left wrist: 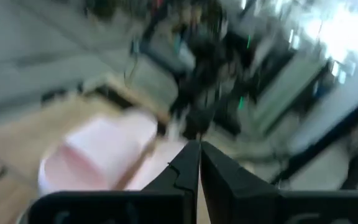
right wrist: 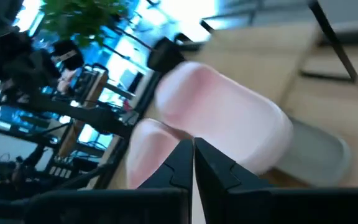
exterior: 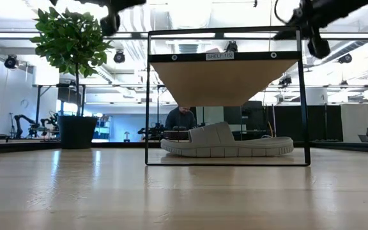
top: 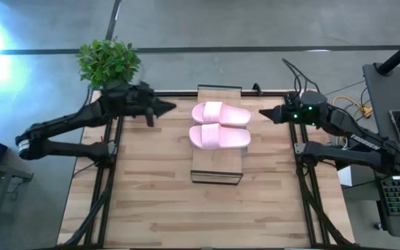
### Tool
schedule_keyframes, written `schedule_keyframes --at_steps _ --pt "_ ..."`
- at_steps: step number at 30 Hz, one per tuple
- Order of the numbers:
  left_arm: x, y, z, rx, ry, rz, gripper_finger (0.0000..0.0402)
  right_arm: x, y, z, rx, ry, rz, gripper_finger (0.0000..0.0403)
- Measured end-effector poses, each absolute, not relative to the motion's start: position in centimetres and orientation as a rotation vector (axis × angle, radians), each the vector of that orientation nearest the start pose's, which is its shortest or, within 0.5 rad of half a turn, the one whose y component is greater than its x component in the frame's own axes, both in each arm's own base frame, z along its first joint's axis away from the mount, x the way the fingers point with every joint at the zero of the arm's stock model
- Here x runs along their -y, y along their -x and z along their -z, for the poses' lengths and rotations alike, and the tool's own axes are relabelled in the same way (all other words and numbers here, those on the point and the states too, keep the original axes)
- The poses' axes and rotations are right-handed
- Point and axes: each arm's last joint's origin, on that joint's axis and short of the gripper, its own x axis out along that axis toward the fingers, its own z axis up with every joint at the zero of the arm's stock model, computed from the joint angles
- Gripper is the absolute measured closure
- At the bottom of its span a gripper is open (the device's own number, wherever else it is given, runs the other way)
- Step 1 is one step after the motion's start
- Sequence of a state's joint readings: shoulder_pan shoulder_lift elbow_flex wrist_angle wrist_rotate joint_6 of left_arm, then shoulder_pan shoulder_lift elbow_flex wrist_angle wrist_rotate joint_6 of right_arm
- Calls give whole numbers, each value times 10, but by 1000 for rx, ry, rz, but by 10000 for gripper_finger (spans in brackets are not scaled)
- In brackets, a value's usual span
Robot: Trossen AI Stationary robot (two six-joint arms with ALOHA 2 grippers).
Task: Pick and place slides into the shelf
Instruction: Return to Home Position
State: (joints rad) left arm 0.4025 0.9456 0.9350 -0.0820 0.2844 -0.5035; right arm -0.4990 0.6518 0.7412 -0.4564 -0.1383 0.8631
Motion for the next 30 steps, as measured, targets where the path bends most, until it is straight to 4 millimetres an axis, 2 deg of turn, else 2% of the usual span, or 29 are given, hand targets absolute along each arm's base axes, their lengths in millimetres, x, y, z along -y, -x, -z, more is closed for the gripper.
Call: schedule_keyframes --at_steps 2,5,8,10,12,14,18,21,23,27,30 --pt "-71 -186 -374 47 536 -160 402 61 -123 -321 -162 -877 453 394" --pt "-63 -189 -372 143 517 -115 402 55 -126 -333 -147 -750 240 394" --pt "-48 -204 -350 186 517 -8 402 46 -132 -334 -150 -730 57 394" --pt "-35 -214 -332 247 468 51 402 42 -137 -329 -135 -716 13 394" --pt "-29 -214 -319 326 443 56 402 42 -139 -321 -107 -692 8 394" --pt "-30 -207 -307 376 442 21 402 45 -137 -311 -102 -689 31 394" --pt "-31 -190 -285 349 473 -12 402 54 -123 -293 -97 -705 60 394" --pt "-30 -171 -289 405 455 -13 402 58 -112 -295 -29 -662 -7 394" --pt "-30 -160 -290 367 443 -43 402 60 -104 -297 0 -618 -4 394" --pt "-31 -141 -283 248 466 -155 402 66 -92 -291 -2 -571 84 394" --pt "-29 -128 -280 219 556 -184 402 70 -88 -279 -42 -651 157 394"
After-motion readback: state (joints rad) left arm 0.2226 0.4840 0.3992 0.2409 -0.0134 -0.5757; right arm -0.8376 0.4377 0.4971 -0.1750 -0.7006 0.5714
